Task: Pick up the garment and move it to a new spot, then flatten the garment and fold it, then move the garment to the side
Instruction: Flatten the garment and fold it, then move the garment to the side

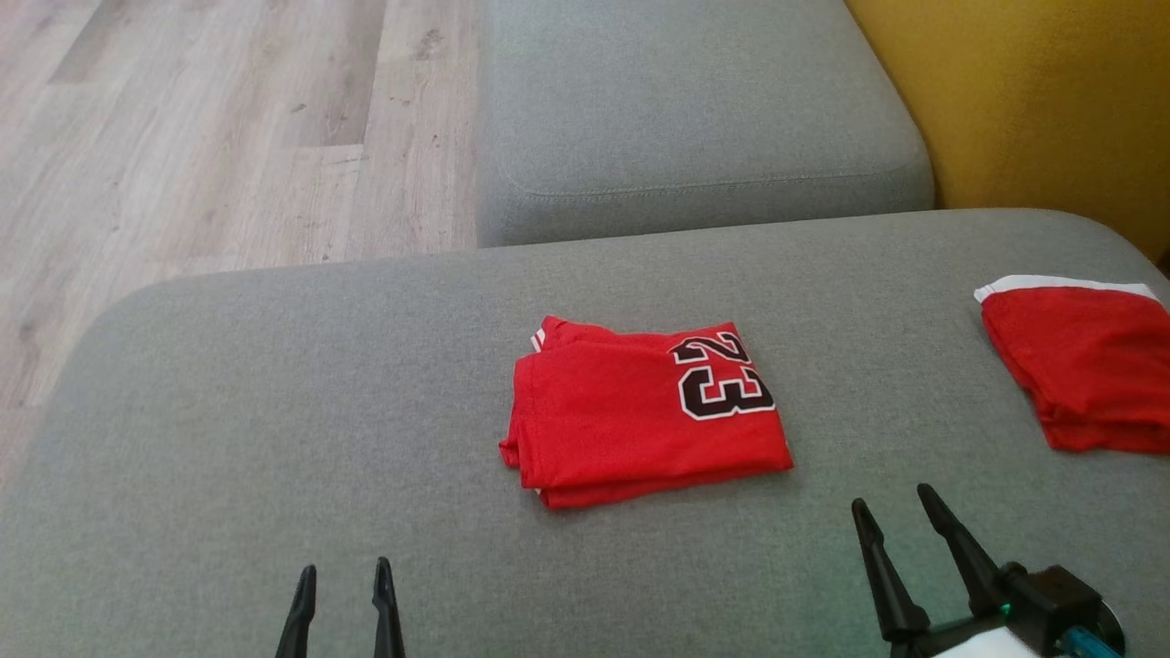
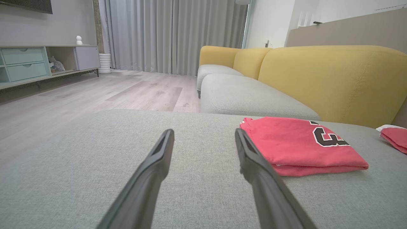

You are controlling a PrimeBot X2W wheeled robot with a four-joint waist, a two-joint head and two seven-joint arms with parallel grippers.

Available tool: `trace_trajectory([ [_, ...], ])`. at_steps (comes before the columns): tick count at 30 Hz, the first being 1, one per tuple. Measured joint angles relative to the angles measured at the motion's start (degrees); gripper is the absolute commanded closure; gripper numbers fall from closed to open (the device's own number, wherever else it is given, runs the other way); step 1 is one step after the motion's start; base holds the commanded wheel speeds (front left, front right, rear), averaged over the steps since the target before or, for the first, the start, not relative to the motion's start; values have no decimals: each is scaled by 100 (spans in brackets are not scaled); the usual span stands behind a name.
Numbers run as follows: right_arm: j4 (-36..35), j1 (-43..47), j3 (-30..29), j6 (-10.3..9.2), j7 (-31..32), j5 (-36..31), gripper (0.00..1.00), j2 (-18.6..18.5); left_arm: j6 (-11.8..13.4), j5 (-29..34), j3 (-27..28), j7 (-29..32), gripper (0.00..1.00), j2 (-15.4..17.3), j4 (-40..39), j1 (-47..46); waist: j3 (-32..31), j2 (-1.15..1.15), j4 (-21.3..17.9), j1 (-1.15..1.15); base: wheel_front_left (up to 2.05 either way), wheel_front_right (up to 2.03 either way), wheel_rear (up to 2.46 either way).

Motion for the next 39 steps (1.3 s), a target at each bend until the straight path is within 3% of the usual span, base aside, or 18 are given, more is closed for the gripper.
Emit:
trace_trajectory([
  [28,142,63,-366,0,0,-136,0,74,-43,2,-83,0,0,0,1,-10,299,0,197,0,0,0,0],
  [36,755,-537,-360,0,0,30,0,24,-99,-65,-161,0,0,0,-160,-124,639,0,333,1,0,0,0],
  [39,1452,-1107,-356,0,20,269,0,-69,-144,-35,-279,0,0,-1,-221,-272,817,0,403,1,0,0,0],
])
